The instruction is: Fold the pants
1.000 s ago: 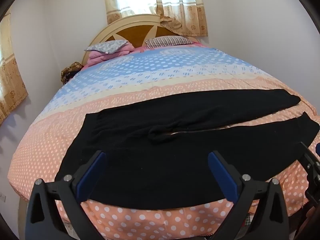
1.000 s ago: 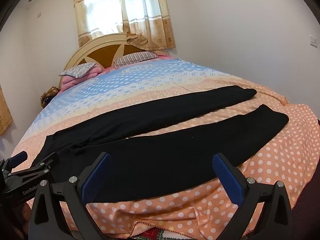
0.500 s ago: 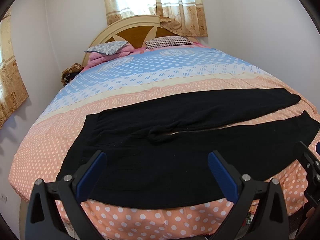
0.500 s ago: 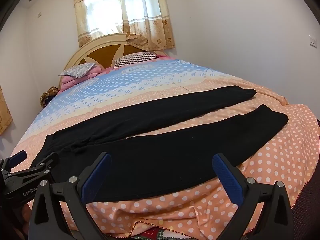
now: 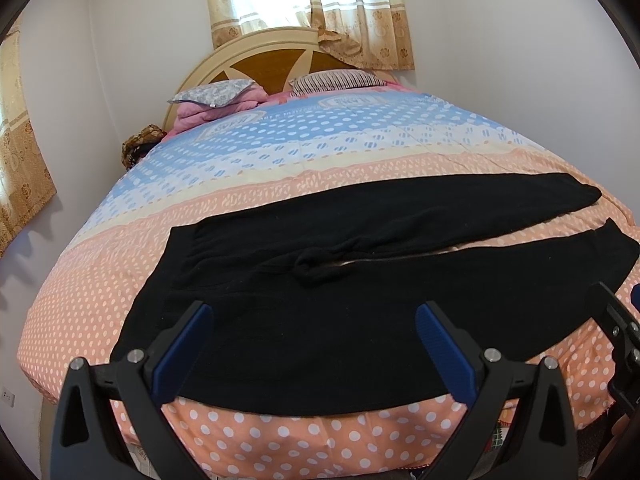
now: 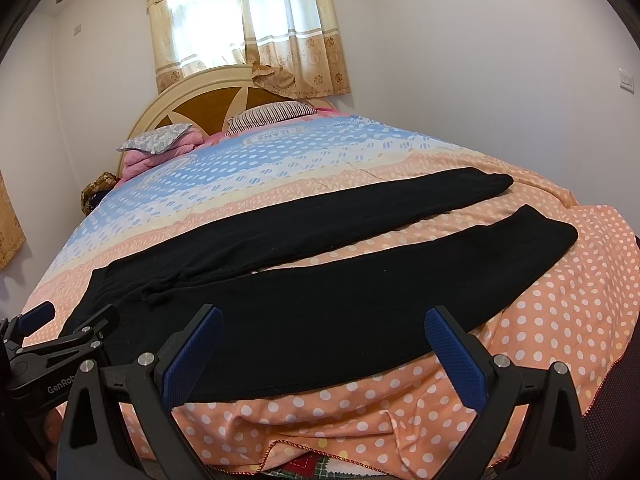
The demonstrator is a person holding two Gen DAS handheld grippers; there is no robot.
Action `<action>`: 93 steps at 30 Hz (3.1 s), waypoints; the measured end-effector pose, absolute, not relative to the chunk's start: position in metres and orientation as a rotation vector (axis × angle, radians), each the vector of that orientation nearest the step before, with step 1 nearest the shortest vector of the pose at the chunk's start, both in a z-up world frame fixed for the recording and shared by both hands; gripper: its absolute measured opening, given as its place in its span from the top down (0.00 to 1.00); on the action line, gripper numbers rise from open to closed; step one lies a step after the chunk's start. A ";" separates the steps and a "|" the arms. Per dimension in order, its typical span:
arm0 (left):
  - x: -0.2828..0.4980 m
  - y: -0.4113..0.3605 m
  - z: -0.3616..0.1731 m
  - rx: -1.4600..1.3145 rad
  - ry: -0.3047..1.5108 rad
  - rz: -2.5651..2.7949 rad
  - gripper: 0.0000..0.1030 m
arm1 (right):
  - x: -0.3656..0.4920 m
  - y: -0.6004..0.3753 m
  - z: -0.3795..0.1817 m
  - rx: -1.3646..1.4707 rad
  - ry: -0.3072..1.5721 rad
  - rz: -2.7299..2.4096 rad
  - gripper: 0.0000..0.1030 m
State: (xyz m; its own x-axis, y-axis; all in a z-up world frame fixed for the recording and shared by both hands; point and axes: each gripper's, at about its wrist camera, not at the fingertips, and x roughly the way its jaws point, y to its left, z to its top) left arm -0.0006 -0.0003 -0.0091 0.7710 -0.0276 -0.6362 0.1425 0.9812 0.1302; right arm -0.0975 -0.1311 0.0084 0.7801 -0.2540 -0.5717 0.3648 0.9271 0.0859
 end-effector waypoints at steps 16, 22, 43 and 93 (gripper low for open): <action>0.000 0.001 -0.011 0.175 0.691 -0.093 0.00 | -0.097 -0.130 0.005 0.197 0.597 -0.331 0.01; 0.000 0.000 -0.011 0.174 0.692 -0.092 0.00 | -0.096 -0.130 0.004 0.197 0.597 -0.330 0.01; 0.003 0.002 -0.015 0.168 0.707 -0.092 0.00 | -0.095 -0.129 0.003 0.198 0.600 -0.328 0.01; 0.285 0.219 -0.096 -0.166 1.045 -0.120 0.52 | 0.114 -0.153 -0.013 -0.001 0.818 0.062 0.24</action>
State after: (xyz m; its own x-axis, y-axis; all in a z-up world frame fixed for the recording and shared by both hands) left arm 0.2854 0.2194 -0.0958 0.4969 -0.1773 -0.8495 0.0201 0.9810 -0.1931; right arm 0.1142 -0.1529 -0.0131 0.6823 0.0547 -0.7291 -0.0552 0.9982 0.0232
